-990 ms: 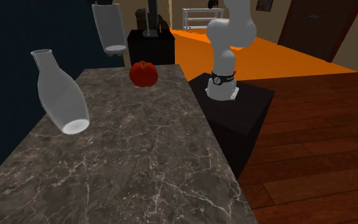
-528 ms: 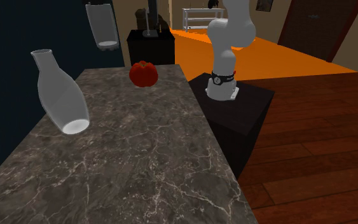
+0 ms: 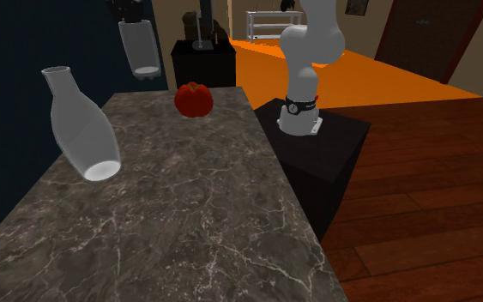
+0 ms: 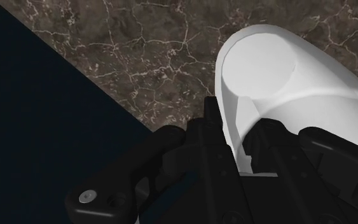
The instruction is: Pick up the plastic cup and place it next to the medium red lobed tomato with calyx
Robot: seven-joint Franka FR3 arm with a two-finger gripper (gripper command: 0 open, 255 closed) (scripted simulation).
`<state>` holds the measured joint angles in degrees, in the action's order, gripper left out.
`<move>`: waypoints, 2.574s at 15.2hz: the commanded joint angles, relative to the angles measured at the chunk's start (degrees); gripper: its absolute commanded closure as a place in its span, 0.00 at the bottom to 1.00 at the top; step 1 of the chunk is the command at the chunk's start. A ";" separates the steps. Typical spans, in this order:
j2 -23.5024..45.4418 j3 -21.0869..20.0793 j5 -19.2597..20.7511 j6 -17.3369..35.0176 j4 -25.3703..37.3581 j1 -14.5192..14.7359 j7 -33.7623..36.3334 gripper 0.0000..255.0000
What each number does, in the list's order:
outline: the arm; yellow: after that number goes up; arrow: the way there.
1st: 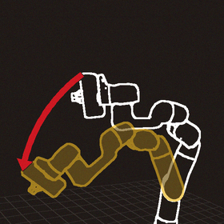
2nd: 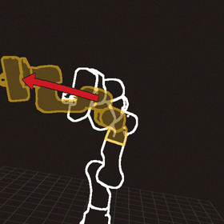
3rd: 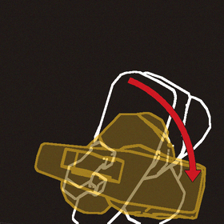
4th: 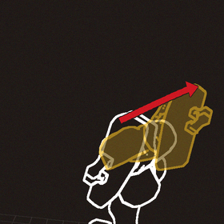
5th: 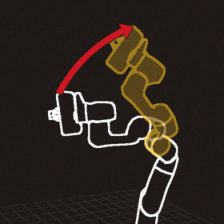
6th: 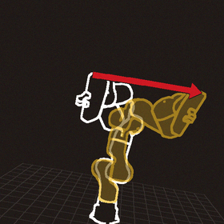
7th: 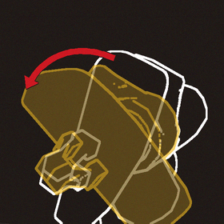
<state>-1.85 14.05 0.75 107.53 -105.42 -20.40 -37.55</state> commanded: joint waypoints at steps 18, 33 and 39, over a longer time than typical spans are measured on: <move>2.79 0.13 -0.73 14.30 -11.55 -0.11 -0.41 1.00; 6.84 0.12 -2.04 23.30 -16.62 -0.28 -1.30 1.00; 6.84 0.12 -2.04 23.30 -16.63 -0.28 -1.30 0.00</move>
<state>5.00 14.17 -1.29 130.82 -122.06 -20.67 -38.86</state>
